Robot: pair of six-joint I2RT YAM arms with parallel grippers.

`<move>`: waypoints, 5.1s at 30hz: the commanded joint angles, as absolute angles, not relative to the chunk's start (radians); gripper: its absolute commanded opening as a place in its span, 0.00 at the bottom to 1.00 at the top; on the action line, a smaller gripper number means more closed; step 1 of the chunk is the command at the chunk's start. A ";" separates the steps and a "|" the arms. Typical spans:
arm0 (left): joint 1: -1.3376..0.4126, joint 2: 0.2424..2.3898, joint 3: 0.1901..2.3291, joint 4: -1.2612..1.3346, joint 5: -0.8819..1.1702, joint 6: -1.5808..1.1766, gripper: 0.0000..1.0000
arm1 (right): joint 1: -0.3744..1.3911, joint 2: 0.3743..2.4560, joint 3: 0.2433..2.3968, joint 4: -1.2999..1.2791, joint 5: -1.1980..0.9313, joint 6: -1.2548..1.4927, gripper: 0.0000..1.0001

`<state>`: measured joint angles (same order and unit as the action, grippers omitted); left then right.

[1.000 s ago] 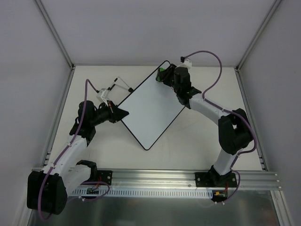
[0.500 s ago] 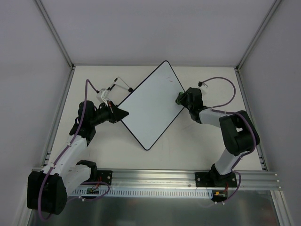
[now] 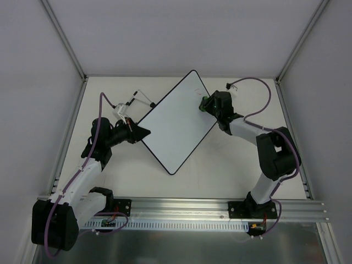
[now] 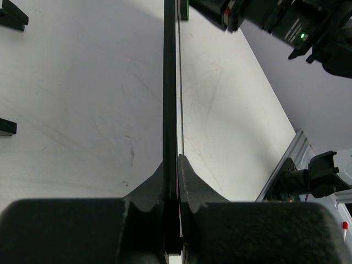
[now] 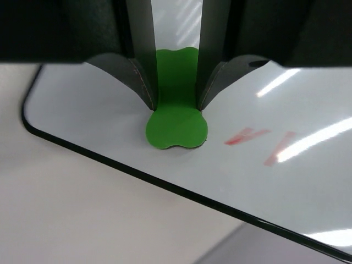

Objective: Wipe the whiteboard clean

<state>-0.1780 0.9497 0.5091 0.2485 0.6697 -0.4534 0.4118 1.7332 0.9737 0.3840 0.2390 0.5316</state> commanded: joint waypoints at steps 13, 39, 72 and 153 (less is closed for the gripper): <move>-0.230 0.973 0.492 0.146 0.750 -0.225 0.00 | 0.486 1.879 1.355 0.437 0.110 0.503 0.01; -0.232 0.970 0.492 0.146 0.729 -0.224 0.00 | 0.295 1.727 0.850 0.468 0.176 0.514 0.00; -0.229 0.871 0.523 0.345 0.554 -0.324 0.00 | 0.058 1.411 0.696 -0.121 0.287 0.387 0.76; 0.207 1.197 0.965 0.867 0.555 -0.419 0.00 | 0.060 1.198 0.629 -0.192 0.015 0.160 0.99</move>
